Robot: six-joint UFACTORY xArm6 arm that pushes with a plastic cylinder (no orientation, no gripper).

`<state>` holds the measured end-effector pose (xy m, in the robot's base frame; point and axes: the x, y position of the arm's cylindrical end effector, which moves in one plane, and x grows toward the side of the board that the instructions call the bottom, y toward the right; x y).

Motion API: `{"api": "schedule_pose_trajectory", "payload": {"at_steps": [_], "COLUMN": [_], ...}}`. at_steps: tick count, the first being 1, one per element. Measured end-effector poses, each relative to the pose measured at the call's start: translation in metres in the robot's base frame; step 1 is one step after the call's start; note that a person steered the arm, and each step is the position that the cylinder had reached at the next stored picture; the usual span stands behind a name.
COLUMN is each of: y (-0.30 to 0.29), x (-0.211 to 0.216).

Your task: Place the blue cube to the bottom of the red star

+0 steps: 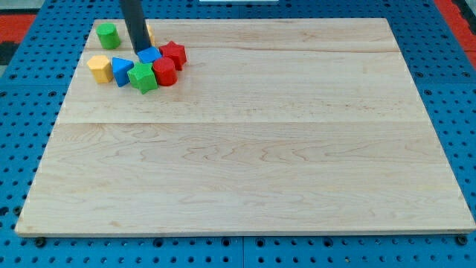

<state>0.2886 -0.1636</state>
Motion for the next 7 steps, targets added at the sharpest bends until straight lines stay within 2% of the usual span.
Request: {"api": "schedule_pose_trajectory", "payload": {"at_steps": [1,2,3,4,7], "y": [0.094,0.096,0.076,0.049,0.014], "x": [0.009,0.004,-0.018,-0.001,0.017]}}
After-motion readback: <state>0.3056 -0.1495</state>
